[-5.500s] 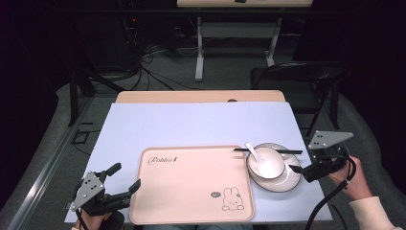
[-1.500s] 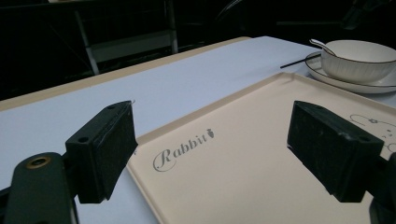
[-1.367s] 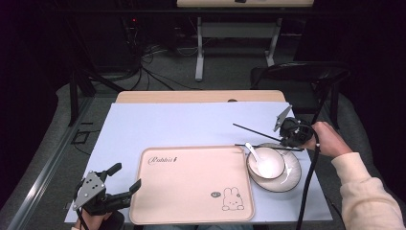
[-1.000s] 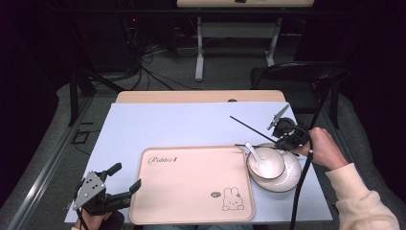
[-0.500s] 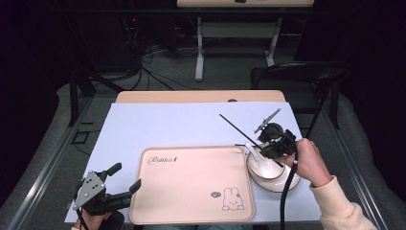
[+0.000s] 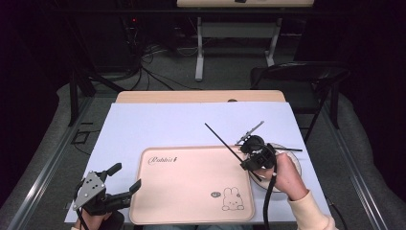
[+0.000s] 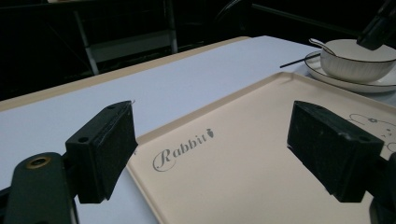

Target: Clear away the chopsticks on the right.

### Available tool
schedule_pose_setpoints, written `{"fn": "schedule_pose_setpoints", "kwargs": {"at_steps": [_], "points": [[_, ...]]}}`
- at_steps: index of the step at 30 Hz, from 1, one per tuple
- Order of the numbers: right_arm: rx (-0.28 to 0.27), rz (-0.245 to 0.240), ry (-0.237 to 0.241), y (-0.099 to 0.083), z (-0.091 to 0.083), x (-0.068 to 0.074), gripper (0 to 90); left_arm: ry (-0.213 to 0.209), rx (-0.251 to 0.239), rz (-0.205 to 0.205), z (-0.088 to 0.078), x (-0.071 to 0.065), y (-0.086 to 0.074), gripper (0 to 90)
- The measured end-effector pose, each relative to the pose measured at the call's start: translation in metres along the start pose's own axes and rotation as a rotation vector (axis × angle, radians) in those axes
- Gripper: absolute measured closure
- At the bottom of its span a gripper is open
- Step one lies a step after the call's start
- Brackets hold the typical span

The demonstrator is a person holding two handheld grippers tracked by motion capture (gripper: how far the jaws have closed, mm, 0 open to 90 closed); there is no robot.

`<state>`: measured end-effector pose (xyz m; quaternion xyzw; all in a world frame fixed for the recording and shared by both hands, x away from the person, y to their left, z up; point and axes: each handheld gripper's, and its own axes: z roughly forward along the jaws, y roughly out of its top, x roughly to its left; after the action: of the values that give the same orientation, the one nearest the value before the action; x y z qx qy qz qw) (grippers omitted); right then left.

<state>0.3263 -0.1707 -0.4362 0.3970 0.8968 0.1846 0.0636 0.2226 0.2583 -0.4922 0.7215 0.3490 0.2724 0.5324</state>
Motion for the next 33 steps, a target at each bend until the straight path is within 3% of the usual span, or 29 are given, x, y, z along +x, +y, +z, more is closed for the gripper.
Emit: {"fn": "schedule_pose_setpoints", "kwargs": {"at_steps": [8,15,20,28,33], "points": [[0.033,0.037,0.035,-0.005,0.031,0.013,85.0,0.0,0.0,0.0,0.0,0.0,0.0,15.4],[0.054,0.068,0.058,-0.011,0.053,0.017,85.1,0.0,0.0,0.0,0.0,0.0,0.0,15.4],[0.065,0.098,0.035,-0.013,0.069,0.013,85.0,0.0,-0.003,0.0,-0.001,0.0,0.0,15.4],[0.092,0.108,-0.001,-0.012,0.079,0.015,84.9,0.001,-0.009,-0.005,-0.001,0.001,0.0,15.4],[0.109,0.089,-0.021,-0.011,0.083,0.015,84.8,0.001,-0.01,-0.001,-0.001,0.001,0.0,15.4]]}}
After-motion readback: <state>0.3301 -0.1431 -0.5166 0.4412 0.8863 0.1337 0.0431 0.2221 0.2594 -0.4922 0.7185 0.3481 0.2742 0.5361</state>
